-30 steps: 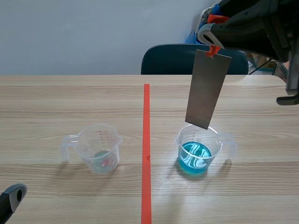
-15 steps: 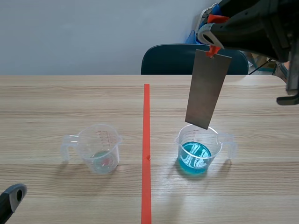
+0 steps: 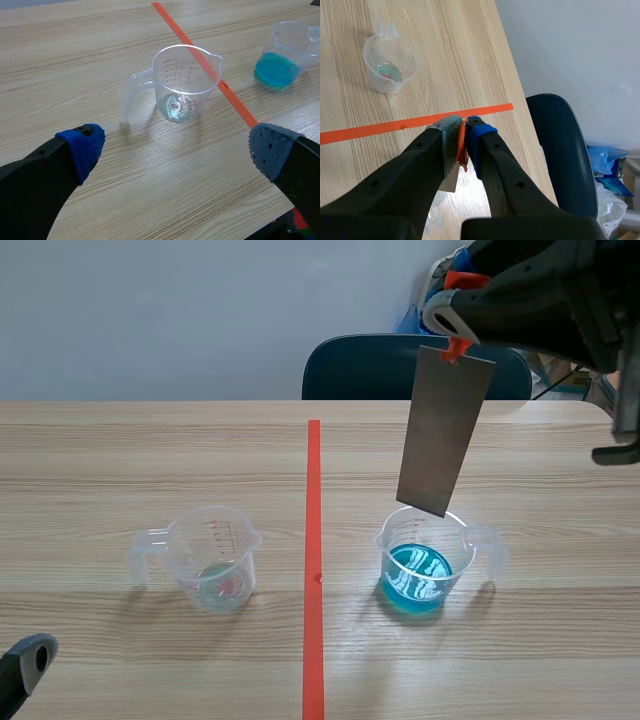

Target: Do the redox reaction experiment

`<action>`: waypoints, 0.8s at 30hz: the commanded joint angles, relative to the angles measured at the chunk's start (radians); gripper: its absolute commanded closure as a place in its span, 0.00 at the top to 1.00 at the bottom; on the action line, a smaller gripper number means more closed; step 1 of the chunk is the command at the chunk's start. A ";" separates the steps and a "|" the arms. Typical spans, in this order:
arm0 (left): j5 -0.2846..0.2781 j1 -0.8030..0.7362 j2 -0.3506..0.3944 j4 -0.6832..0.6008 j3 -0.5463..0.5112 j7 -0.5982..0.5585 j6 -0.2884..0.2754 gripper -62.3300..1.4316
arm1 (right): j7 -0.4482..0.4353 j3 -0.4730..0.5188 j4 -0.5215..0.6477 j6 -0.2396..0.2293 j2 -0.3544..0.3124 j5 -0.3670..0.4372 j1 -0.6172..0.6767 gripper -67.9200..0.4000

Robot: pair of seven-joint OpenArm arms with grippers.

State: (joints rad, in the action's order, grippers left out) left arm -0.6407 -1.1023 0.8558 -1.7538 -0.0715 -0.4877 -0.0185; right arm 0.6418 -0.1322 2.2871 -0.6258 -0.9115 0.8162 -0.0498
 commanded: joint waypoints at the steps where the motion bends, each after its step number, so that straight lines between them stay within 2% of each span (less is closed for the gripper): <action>1: -0.003 0.003 -0.008 -0.010 -0.004 -0.017 0.002 0.99 | -0.008 0.008 0.007 0.003 0.010 0.003 -0.018 0.02; 6: -0.003 0.003 -0.008 -0.010 -0.004 -0.017 0.002 0.99 | -0.007 -0.018 0.006 -0.004 0.031 0.001 -0.051 0.02; 11: -0.003 0.003 -0.007 -0.010 -0.004 -0.017 0.002 0.99 | 0.025 -0.105 0.004 -0.003 0.064 0.000 -0.140 0.02; 24: -0.003 0.003 -0.007 -0.010 -0.004 -0.017 0.002 0.99 | 0.149 -0.361 -0.067 -0.003 0.276 -0.006 -0.373 0.02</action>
State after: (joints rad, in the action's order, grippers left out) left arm -0.6407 -1.1023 0.8555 -1.7538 -0.0715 -0.4877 -0.0181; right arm 0.7959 -0.4961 2.2284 -0.6327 -0.6418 0.8112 -0.3996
